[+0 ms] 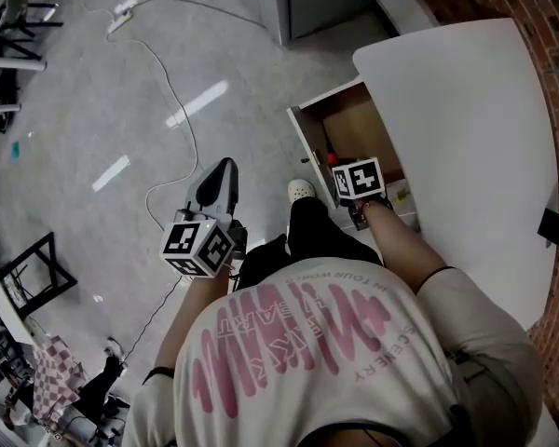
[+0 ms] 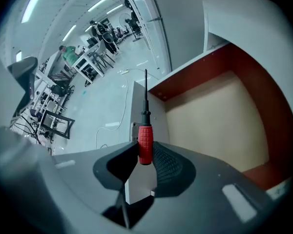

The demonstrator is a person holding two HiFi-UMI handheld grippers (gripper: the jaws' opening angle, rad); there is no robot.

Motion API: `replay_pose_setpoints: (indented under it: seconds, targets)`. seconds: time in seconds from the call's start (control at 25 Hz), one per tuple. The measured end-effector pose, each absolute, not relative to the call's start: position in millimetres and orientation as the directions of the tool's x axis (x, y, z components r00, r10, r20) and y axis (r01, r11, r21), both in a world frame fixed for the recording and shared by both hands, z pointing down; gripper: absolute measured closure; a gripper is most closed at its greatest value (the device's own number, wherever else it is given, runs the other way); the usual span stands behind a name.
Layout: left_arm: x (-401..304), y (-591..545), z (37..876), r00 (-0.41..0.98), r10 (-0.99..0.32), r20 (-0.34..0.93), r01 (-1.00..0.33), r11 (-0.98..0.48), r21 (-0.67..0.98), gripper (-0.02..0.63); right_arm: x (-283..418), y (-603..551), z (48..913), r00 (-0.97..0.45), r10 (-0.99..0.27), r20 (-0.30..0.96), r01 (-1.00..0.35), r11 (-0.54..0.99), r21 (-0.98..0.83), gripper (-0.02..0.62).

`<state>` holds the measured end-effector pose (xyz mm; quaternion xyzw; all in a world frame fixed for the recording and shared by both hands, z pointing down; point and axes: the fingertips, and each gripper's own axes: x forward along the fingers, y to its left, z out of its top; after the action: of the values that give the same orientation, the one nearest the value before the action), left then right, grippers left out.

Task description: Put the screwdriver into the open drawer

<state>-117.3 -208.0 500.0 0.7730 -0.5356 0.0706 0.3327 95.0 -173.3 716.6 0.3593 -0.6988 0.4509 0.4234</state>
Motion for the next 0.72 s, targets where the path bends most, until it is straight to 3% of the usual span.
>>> replay_pose_setpoints:
  seconds: [0.72]
  targets:
    - [-151,-188,530,0.311,-0.769,0.558,-0.905,-0.061,0.421,0.606,102,-157,796,-0.254,0.097,0.962,-0.894,0.356,-0.272,0.485]
